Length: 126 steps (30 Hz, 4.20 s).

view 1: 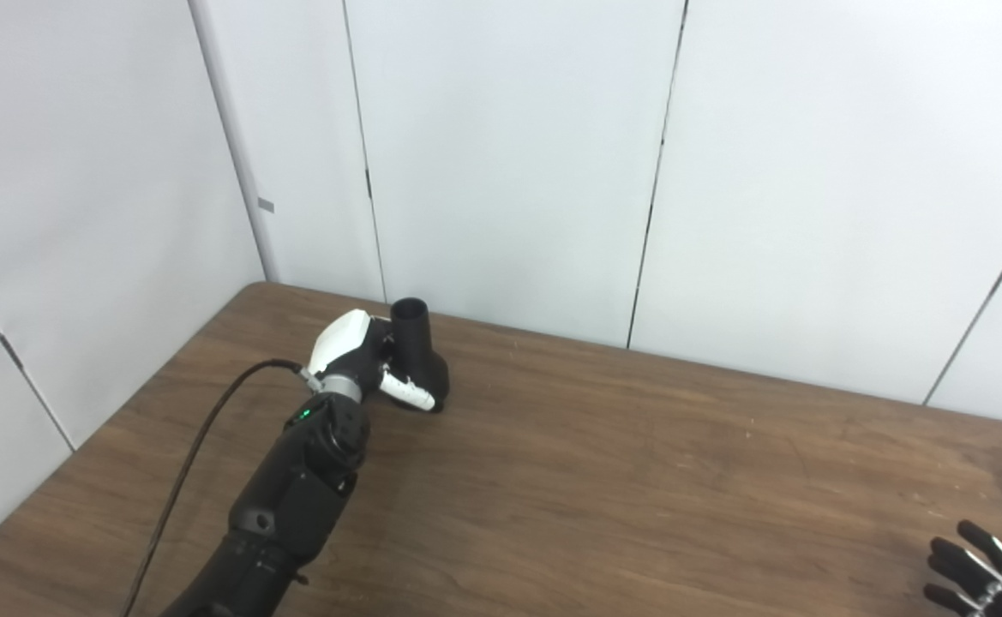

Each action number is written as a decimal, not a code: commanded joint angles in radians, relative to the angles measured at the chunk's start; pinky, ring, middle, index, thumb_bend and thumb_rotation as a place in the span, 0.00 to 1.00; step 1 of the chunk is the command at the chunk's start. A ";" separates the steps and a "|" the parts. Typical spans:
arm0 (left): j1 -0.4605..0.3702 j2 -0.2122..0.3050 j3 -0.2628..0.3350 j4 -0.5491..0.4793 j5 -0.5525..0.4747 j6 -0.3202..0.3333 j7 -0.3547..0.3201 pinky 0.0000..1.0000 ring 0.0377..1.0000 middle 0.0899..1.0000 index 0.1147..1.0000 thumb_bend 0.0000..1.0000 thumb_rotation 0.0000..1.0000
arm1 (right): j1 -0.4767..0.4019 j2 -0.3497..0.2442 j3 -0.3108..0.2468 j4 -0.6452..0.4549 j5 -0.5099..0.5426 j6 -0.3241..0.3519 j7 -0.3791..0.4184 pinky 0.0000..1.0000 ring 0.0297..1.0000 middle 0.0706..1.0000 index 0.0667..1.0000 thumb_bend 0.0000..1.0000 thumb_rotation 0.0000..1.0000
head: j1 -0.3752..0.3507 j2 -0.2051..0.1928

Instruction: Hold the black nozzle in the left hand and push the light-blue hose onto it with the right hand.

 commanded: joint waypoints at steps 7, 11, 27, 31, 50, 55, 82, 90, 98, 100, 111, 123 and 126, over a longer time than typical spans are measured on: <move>0.005 0.014 -0.027 -0.039 -0.021 0.000 -0.013 1.00 0.73 0.44 0.41 0.52 0.00 | 0.051 0.029 0.017 0.008 0.003 0.023 -0.022 0.78 0.84 0.80 0.88 0.68 0.98 | -0.028 0.023; 0.038 0.006 -0.038 -0.094 -0.028 0.015 -0.024 1.00 0.73 0.45 0.41 0.52 0.00 | 0.053 0.034 0.021 -0.016 -0.001 0.039 -0.031 0.78 0.84 0.80 0.88 0.69 0.98 | -0.050 0.038; 0.148 -0.028 -0.062 -0.308 -0.044 0.050 -0.083 1.00 0.71 0.44 0.42 0.52 0.00 | 0.051 0.053 0.045 -0.080 -0.041 0.070 -0.058 0.80 0.85 0.82 0.88 0.63 1.00 | -0.097 0.067; 0.178 -0.039 -0.075 -0.363 -0.041 0.054 -0.099 1.00 0.71 0.45 0.40 0.52 0.00 | 0.049 0.054 0.044 -0.101 -0.042 0.088 -0.066 0.80 0.85 0.81 0.87 0.63 1.00 | -0.112 0.079; 0.263 -0.080 -0.173 -0.524 0.001 0.066 -0.226 1.00 0.73 0.45 0.41 0.52 0.00 | 0.031 0.054 0.054 -0.186 -0.057 0.169 -0.097 0.82 0.86 0.83 0.87 0.61 1.00 | -0.168 0.134; 0.278 -0.095 -0.224 -0.548 0.041 0.066 -0.251 1.00 0.72 0.48 0.39 0.52 0.00 | 0.030 0.064 0.059 -0.220 -0.068 0.199 -0.105 0.83 0.86 0.83 0.87 0.59 1.00 | -0.189 0.142; 0.381 -0.212 -0.374 -0.650 0.161 0.064 -0.311 1.00 0.71 0.47 0.39 0.52 0.00 | 0.011 0.085 0.067 -0.343 -0.107 0.323 -0.139 0.84 0.87 0.83 0.87 0.55 1.00 | -0.310 0.189; 0.403 -0.213 -0.411 -0.676 0.164 0.060 -0.323 1.00 0.70 0.47 0.39 0.52 0.00 | 0.002 0.084 0.058 -0.369 -0.105 0.347 -0.141 0.84 0.88 0.83 0.87 0.54 1.00 | -0.343 0.202; 0.437 -0.220 -0.428 -0.700 0.160 0.061 -0.337 1.00 0.69 0.49 0.38 0.52 0.00 | -0.011 0.092 0.059 -0.394 -0.107 0.376 -0.147 0.89 0.89 0.84 0.88 0.54 1.00 | -0.374 0.224; 0.442 -0.221 -0.431 -0.702 0.160 0.061 -0.338 1.00 0.68 0.49 0.38 0.52 0.00 | -0.013 0.094 0.059 -0.400 -0.106 0.382 -0.149 0.89 0.89 0.84 0.88 0.54 1.00 | -0.380 0.227; 0.452 -0.216 -0.450 -0.683 0.139 0.036 -0.345 1.00 0.68 0.46 0.40 0.52 0.00 | -0.044 0.078 0.033 -0.439 -0.088 0.435 -0.148 0.88 0.89 0.86 0.88 0.48 1.00 | -0.426 0.241; 0.449 -0.211 -0.450 -0.657 0.129 0.019 -0.342 1.00 0.67 0.47 0.40 0.52 0.00 | -0.237 -0.069 0.008 -0.462 -0.290 0.552 -0.190 0.71 0.81 0.81 0.81 0.61 0.39 | -0.533 0.234; 0.449 -0.201 -0.445 -0.654 0.121 0.008 -0.342 1.00 0.67 0.47 0.40 0.52 0.00 | -0.280 -0.111 0.017 -0.450 -0.365 0.566 -0.182 0.71 0.82 0.80 0.79 0.64 0.36 | -0.577 0.229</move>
